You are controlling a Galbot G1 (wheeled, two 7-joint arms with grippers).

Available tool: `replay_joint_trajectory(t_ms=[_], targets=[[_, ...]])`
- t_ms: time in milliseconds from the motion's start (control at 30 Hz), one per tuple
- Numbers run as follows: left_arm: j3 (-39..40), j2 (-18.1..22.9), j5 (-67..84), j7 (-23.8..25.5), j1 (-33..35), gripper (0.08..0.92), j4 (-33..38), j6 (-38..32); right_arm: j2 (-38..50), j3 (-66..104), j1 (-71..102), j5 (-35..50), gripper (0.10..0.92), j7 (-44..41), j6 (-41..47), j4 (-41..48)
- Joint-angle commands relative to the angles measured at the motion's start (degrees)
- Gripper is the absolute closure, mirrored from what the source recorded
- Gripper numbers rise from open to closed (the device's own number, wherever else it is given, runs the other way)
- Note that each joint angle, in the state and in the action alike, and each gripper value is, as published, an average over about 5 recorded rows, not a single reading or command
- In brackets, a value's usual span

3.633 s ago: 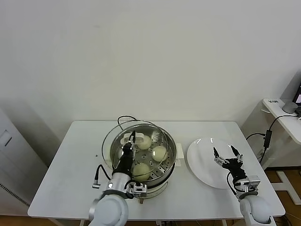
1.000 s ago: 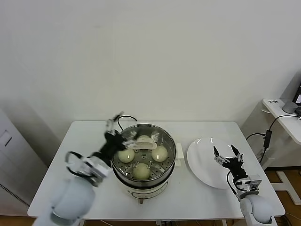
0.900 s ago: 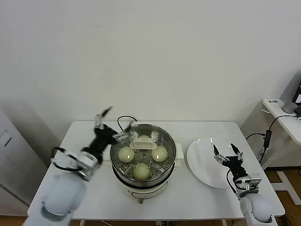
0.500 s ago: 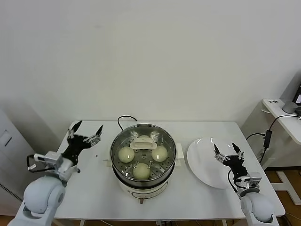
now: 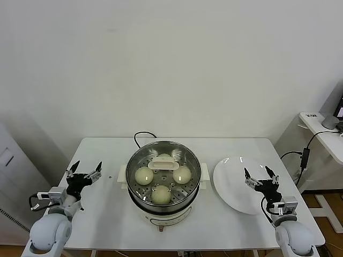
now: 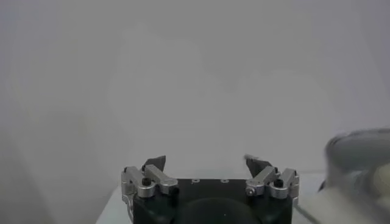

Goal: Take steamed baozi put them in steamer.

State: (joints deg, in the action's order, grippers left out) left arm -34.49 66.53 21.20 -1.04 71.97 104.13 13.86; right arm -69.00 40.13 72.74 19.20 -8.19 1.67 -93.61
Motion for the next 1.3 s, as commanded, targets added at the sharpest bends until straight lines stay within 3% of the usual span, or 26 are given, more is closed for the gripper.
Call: replay_joint_trajectory(t_ms=[33,1300], targets=[[-1.42,1.55,0.0,-1.2,0.71,0.177,-6.0,-1.57,0.22,-0.05,0.53,-0.24,0.203,0.82,2.22,-0.5],[-1.85,2.02,2.86,-1.38,0.54,0.177,-4.32,1.38,-1.05,0.08,0.21,-2.47,0.203,0.76,3.75,0.51]])
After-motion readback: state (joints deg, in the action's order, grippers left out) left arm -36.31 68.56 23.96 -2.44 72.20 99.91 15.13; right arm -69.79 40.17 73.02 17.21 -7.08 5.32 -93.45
